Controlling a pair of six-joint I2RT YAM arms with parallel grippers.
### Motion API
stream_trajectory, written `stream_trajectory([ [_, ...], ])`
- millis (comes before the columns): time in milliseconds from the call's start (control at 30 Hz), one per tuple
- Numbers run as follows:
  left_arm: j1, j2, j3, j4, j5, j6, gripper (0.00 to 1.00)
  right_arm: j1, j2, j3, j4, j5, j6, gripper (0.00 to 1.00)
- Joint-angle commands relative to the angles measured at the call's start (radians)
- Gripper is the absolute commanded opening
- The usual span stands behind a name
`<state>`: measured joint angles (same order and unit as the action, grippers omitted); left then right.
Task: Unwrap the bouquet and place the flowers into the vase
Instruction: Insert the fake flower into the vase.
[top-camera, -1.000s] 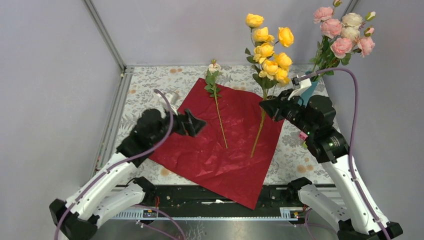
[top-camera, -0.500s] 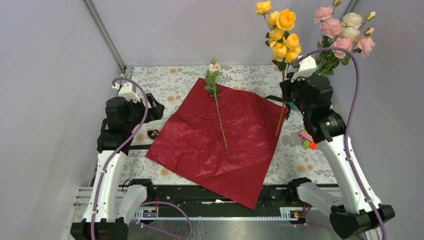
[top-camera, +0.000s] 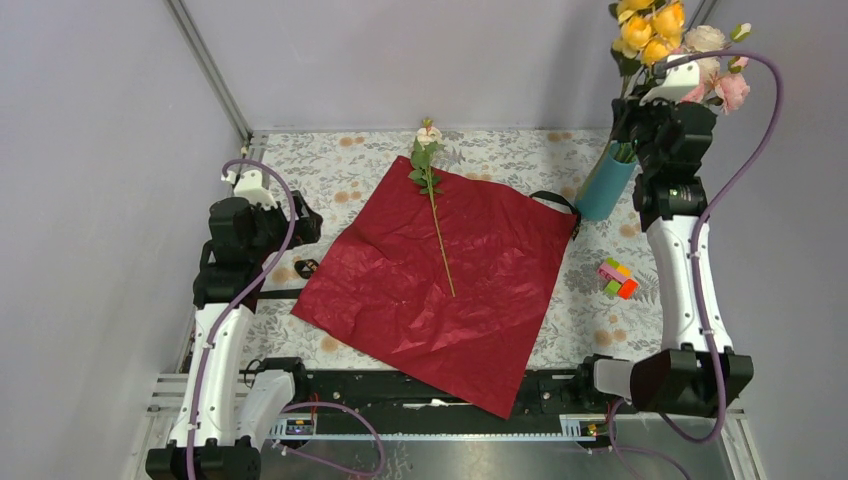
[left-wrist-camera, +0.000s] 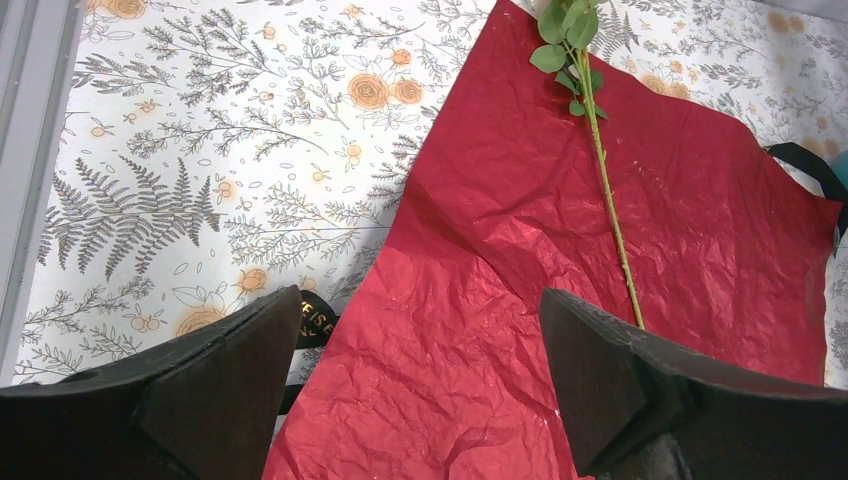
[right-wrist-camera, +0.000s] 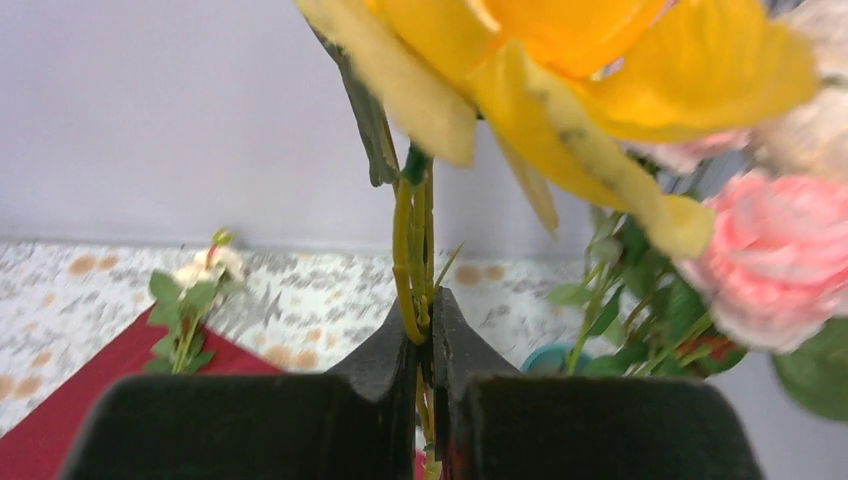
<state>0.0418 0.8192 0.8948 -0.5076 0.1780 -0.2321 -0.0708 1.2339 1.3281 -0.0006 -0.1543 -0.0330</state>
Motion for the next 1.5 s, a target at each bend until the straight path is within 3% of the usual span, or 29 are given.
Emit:
stream_trajectory([
  [0, 0.005, -0.024, 0.009, 0.027, -0.024, 0.013, 0.97, -0.054, 0.066, 0.13, 0.174, -0.042, -0.004, 0.0],
  [500, 0.005, -0.029, -0.002, 0.025, -0.047, 0.024, 0.96, -0.163, 0.227, 0.293, 0.217, -0.031, -0.058, 0.0],
  [967, 0.011, -0.044, -0.031, 0.087, 0.003, -0.045, 0.96, -0.165, 0.283, 0.285, 0.254, -0.033, -0.204, 0.0],
  [1467, 0.025, -0.025, -0.042, 0.09, 0.025, -0.05, 0.96, -0.165, 0.341, 0.176, 0.379, -0.074, -0.152, 0.0],
])
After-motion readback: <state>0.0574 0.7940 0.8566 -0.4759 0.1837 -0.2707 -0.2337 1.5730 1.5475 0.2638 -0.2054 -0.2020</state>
